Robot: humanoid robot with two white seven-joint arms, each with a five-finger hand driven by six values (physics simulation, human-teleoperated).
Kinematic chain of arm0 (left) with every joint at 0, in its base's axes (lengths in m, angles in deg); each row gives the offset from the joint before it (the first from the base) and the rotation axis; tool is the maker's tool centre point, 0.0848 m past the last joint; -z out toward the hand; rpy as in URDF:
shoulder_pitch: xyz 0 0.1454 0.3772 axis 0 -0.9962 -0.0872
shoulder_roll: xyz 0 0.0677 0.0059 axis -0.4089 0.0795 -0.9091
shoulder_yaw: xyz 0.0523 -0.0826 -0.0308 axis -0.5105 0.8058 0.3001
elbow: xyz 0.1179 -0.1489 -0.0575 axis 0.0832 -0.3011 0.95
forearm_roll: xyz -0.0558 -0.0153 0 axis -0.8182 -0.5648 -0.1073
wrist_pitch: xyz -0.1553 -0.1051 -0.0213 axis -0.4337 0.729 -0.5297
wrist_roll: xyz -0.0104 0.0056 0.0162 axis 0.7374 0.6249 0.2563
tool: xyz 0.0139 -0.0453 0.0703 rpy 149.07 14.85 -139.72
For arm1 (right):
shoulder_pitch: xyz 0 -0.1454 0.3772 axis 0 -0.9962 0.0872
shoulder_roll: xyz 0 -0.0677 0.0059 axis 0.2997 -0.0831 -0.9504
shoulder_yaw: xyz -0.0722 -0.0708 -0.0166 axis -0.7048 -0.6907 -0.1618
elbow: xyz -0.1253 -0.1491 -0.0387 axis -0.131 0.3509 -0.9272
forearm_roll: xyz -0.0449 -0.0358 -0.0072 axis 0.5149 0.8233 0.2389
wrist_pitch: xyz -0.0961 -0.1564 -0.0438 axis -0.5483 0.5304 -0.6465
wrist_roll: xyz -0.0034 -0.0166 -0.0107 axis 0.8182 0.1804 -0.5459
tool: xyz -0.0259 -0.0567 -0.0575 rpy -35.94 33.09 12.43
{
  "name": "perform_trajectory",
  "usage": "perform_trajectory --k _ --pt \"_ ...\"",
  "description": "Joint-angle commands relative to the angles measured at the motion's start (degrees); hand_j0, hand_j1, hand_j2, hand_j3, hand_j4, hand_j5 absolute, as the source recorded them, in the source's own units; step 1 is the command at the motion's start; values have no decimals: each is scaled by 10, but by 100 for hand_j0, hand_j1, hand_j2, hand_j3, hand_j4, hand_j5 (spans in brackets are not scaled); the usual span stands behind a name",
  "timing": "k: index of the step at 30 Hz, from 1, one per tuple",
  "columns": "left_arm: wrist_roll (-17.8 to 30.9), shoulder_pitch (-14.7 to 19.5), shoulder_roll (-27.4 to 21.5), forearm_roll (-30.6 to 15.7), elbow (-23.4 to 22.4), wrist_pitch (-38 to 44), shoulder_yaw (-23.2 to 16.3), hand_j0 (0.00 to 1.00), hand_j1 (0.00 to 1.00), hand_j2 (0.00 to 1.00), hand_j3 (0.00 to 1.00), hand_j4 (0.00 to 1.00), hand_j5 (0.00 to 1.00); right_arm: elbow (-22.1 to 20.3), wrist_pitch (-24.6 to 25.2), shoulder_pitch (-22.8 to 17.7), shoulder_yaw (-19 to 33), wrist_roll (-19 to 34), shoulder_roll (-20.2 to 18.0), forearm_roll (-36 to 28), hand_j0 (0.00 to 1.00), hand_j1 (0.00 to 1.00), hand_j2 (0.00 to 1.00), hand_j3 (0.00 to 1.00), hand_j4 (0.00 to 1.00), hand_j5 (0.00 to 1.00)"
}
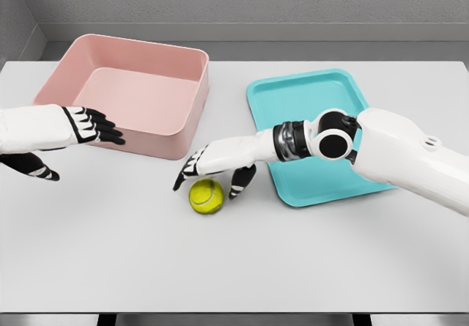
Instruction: Put the tennis from the blue tray into the pink basket with both arms
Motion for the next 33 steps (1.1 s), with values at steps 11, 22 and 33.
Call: perform_trajectory --k 11,22,33 --pt "98 1 72 12 -1 1 -1 100 100 100 100 100 100 -9 -23 44 60 39 -142 -3 100 100 100 100 100 100" --pt "98 24 141 15 0 1 -4 100 100 100 100 100 100 79 -45 19 144 12 -184 -4 100 100 100 100 100 100" --pt "98 34 264 67 -1 1 -34 100 100 100 100 100 100 95 -47 18 160 12 -208 -4 100 100 100 100 100 100"
